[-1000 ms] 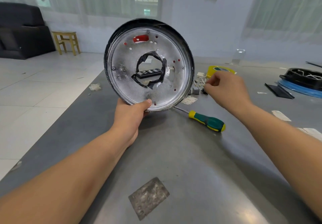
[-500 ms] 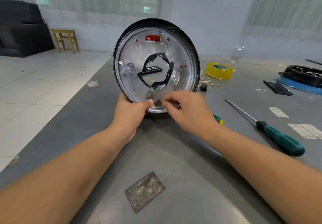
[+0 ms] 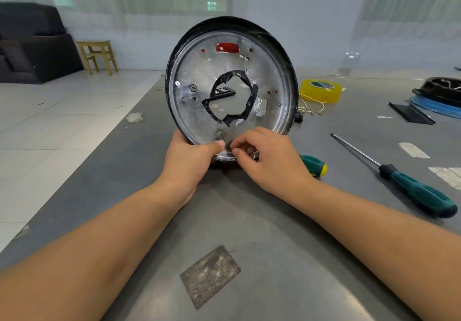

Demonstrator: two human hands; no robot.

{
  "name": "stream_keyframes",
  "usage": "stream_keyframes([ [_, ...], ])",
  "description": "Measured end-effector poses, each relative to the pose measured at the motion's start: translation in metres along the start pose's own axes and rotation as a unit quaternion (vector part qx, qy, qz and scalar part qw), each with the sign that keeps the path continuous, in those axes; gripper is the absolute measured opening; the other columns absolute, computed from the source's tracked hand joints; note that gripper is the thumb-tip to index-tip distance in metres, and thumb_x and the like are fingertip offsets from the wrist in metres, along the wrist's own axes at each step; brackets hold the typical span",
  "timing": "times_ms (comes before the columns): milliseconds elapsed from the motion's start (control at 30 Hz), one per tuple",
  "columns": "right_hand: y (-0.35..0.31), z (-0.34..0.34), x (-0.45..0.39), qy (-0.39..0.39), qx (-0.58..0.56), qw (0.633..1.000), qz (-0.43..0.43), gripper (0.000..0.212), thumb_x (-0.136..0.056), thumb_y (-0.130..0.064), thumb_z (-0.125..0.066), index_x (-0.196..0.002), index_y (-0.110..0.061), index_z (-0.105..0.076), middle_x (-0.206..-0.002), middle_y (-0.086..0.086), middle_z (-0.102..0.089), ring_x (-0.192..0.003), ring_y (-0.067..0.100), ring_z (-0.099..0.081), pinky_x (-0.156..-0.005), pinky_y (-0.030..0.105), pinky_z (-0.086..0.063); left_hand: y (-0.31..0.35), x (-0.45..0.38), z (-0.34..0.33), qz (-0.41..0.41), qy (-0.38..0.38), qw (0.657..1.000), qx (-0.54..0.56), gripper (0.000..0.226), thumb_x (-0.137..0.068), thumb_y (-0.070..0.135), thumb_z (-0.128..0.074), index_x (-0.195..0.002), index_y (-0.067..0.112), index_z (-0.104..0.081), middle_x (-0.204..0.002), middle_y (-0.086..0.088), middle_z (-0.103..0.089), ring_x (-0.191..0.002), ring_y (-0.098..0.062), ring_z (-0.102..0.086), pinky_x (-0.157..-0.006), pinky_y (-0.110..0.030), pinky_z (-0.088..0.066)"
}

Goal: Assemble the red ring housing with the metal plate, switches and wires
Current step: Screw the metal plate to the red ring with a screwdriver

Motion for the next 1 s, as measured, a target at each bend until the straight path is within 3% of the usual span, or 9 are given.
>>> stream_keyframes([
  [233, 0.0001, 0.0017, 0.0024, -0.003, -0.003, 1.000, 0.000, 0.011, -0.097, -0.024, -0.066, -0.105, -0.020, -0.073, -0.091, -0.008, -0.070, -0.084, 0.008, -0.063, -0.077, 0.027, -0.052, -0.0036, -0.0021, -0.0001, 0.001, -0.003, 1.000, -0.010, 0.065, -0.058, 0.019, -0.084, -0.120, 0.017, -0.065, -0.111, -0.004, -0.079, -0.105, -0.025, -0.076, -0.101, -0.051, -0.059],
  [467, 0.0004, 0.0026, 0.0032, -0.014, -0.020, 1.000, -0.014, 0.009, -0.091, -0.024, -0.075, -0.099, -0.020, -0.076, -0.086, -0.010, -0.069, -0.080, 0.005, -0.062, -0.073, 0.010, -0.046, -0.0058, -0.0057, 0.0005, 0.002, -0.005, 1.000, -0.021, 0.065, -0.057, 0.019, -0.084, -0.119, 0.017, -0.065, -0.111, -0.005, -0.079, -0.105, -0.027, -0.076, -0.100, -0.053, -0.059],
  [633, 0.0033, 0.0021, 0.0038, -0.014, -0.036, 0.998, -0.046, 0.012, -0.092, -0.020, -0.071, -0.102, -0.021, -0.077, -0.087, -0.012, -0.070, -0.081, 0.003, -0.064, -0.073, 0.011, -0.048, -0.0064, -0.0062, 0.0009, 0.001, -0.009, 0.999, -0.032, 0.069, -0.057, 0.020, -0.085, -0.123, 0.017, -0.064, -0.113, -0.003, -0.078, -0.106, -0.025, -0.076, -0.101, -0.052, -0.059],
  [800, 0.0054, 0.0002, 0.0045, -0.012, -0.065, 0.996, -0.066, 0.008, -0.091, -0.019, -0.073, -0.099, -0.020, -0.076, -0.078, -0.023, -0.062, -0.079, -0.007, -0.061, -0.070, 0.005, -0.044, -0.0062, -0.0053, 0.0008, -0.006, -0.010, 0.999, -0.040, 0.066, -0.058, 0.021, -0.084, -0.121, 0.020, -0.064, -0.113, -0.002, -0.078, -0.107, -0.024, -0.075, -0.101, -0.052, -0.058],
  [1000, 0.0051, -0.0003, 0.0028, -0.018, -0.059, 0.997, -0.051, 0.007, -0.089, -0.024, -0.077, -0.095, -0.026, -0.080, -0.090, -0.009, -0.066, -0.084, 0.005, -0.060, -0.077, 0.016, -0.046, -0.0062, -0.0045, 0.0009, -0.014, -0.009, 0.999, -0.048, 0.058, -0.059, 0.022, -0.084, -0.114, 0.025, -0.066, -0.109, 0.001, -0.079, -0.104, -0.021, -0.076, -0.100, -0.052, -0.059],
])
Point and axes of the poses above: each hand's wrist, its own x-axis away from the middle knuckle, its own z-axis out of the back of the hand, y = z × x, the point moved 1 cm from there along -x, towards the middle knuckle
